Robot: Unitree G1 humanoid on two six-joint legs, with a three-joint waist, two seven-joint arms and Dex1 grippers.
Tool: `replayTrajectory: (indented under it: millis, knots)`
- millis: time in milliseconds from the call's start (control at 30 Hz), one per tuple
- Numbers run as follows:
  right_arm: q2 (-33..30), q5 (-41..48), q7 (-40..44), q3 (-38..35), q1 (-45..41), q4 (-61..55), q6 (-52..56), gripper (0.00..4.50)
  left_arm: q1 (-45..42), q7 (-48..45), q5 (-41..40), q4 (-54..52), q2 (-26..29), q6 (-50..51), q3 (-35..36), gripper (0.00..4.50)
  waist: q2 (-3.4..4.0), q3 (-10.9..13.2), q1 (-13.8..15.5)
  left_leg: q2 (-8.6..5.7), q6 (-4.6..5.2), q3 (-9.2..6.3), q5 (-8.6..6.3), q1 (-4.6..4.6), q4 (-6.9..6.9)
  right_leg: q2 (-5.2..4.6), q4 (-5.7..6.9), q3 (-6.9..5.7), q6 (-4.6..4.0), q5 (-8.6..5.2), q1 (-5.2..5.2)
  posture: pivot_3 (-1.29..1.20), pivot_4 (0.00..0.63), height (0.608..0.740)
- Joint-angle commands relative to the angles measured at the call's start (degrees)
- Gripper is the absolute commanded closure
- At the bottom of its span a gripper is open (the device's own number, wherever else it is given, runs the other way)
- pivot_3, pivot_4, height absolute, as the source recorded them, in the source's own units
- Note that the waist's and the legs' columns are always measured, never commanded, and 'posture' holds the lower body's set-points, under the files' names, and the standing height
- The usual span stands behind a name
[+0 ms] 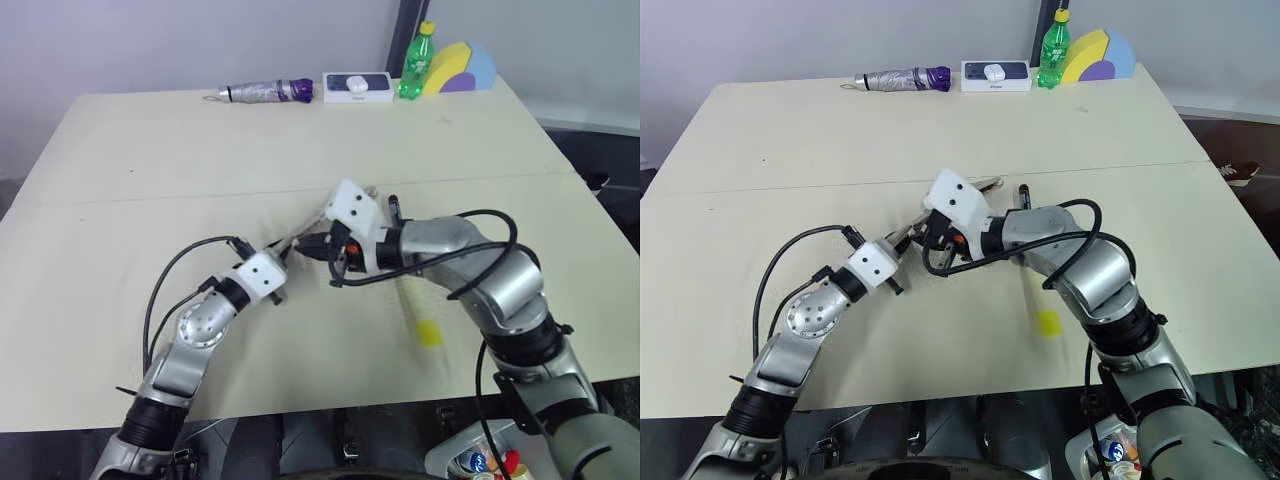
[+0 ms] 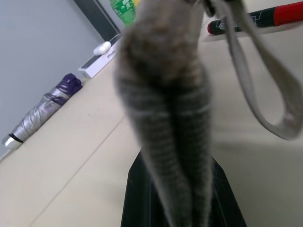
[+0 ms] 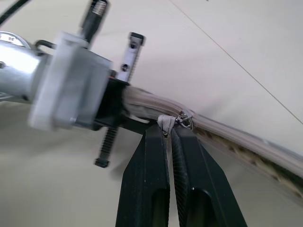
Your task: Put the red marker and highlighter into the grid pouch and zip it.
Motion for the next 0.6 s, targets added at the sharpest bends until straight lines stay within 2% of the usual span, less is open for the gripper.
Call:
replayTrajectory:
  millis: [33,433,533,600]
  knots:
    - [0.82,2.26,2.20,0.90,-1.89,-4.12,-1.93,4.46,-0.84,1.19,0.99,0.49,-0.27,-0.50,0.02,4.50,0.00,0.00,0.00,0.00,0.00,0.00,0.00,0.00,0.00,0.00,0.00,0.00,0.00,0.00,0.00,0.00,0.150,0.740]
    - [-0.03,1.19,2.03,0.09,-1.91,-3.60,-2.67,4.46,-3.43,2.84,1.39,3.30,-2.74,-0.66,-0.62,4.50,0.00,0.00,0.02,0.00,0.00,0.00,0.00,-0.01,0.02,0.00,0.00,0.00,0.00,0.00,0.00,0.00,0.150,0.740]
    - [-3.98,1.83,3.67,-3.17,-0.56,-2.67,-2.35,3.49,-2.82,2.01,0.62,2.78,-2.51,-0.71,-0.25,4.50,0.00,0.00,0.10,0.00,0.00,0.00,0.00,-0.01,0.02,0.00,0.00,-0.01,0.00,0.00,0.01,0.00,0.150,0.740]
    - [-7.77,0.46,3.36,-5.90,1.74,-1.36,-3.13,2.51,-2.12,0.62,-1.15,2.28,-1.87,-0.47,0.66,4.50,-0.01,-0.01,0.44,-0.01,0.01,0.00,-0.01,-0.02,0.05,-0.02,0.00,-0.01,0.01,0.01,0.02,0.00,0.150,0.740]
